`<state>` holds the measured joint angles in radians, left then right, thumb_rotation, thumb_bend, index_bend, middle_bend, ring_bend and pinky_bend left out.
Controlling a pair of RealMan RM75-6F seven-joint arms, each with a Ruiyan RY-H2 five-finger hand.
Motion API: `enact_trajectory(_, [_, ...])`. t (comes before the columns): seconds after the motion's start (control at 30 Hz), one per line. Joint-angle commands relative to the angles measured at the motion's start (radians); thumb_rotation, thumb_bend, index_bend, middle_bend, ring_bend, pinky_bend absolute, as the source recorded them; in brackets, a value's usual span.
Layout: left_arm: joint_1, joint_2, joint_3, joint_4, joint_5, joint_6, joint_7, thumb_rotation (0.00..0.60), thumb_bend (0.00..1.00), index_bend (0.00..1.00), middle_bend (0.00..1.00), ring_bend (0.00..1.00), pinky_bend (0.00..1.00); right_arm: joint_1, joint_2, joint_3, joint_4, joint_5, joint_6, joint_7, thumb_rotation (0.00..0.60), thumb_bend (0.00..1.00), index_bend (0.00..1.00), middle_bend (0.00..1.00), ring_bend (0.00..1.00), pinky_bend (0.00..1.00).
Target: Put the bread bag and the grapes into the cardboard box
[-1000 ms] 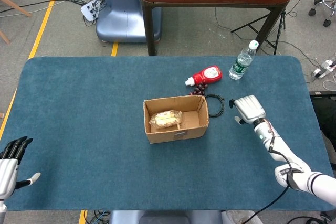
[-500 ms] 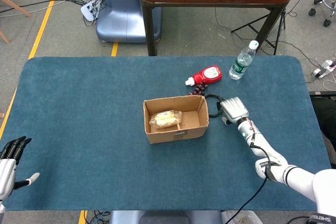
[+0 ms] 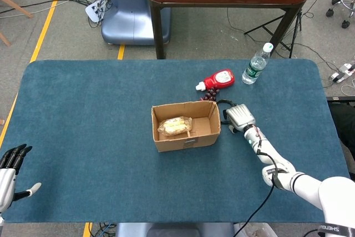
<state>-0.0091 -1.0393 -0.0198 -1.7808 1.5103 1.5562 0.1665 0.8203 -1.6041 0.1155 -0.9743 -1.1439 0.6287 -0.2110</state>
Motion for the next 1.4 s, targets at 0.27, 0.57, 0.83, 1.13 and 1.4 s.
enact_trajectory(0.27, [0.001,-0.001,-0.001,-0.001,0.002,0.003,0.001,0.600,0.00,0.14,0.12,0.11,0.30,-0.001,-0.007,-0.001,0.024,0.015,-0.012,-0.013,0.600,0.35,0.49,1.00,1.00,1.00])
enact_trajectory(0.57, [0.003,0.001,0.000,-0.002,0.003,0.004,-0.001,0.600,0.00,0.14,0.12,0.11,0.30,0.000,-0.027,-0.003,0.058,0.031,-0.015,-0.043,0.600,0.35,0.49,1.00,1.00,1.00])
enact_trajectory(0.83, [0.004,0.002,0.000,-0.003,0.005,0.005,-0.001,0.600,0.00,0.14,0.12,0.11,0.30,-0.003,-0.032,-0.003,0.060,0.028,-0.013,-0.044,0.600,0.40,0.58,1.00,1.00,1.00])
enact_trajectory(1.13, [0.005,0.003,0.000,-0.004,0.006,0.006,-0.001,0.600,0.00,0.14,0.12,0.11,0.30,-0.012,-0.003,0.004,0.024,0.024,0.005,-0.040,0.600,0.43,0.71,1.00,1.00,1.00])
enact_trajectory(1.4, [0.004,0.001,-0.001,-0.001,0.002,0.003,0.003,0.600,0.00,0.14,0.12,0.11,0.30,-0.037,0.126,0.036,-0.139,0.017,0.103,-0.056,0.600,0.43,0.73,1.00,1.00,1.00])
